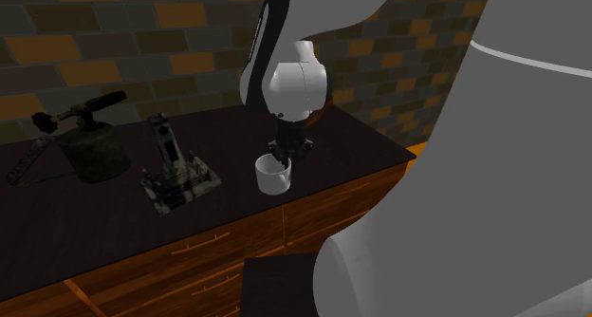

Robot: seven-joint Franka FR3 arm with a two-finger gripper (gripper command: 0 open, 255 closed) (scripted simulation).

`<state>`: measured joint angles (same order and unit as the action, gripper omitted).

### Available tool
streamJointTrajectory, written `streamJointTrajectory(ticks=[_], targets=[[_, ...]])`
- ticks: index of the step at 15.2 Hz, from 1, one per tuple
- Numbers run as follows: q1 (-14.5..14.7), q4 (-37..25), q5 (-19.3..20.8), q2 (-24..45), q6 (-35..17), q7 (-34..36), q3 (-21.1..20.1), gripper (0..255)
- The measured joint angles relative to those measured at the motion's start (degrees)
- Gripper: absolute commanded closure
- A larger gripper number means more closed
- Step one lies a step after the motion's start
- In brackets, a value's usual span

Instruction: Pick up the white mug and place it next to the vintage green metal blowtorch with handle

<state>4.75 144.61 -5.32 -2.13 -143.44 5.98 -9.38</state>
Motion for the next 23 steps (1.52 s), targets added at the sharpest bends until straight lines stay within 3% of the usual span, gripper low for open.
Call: streamJointTrajectory(ticks=[4,23], targets=[[-0.03,-0.11,-0.11,-0.81,0.91,-0.12,0.05,255],[0.0,-5.94,-0.7,-11.0,16.86,-0.08,0.56,255]])
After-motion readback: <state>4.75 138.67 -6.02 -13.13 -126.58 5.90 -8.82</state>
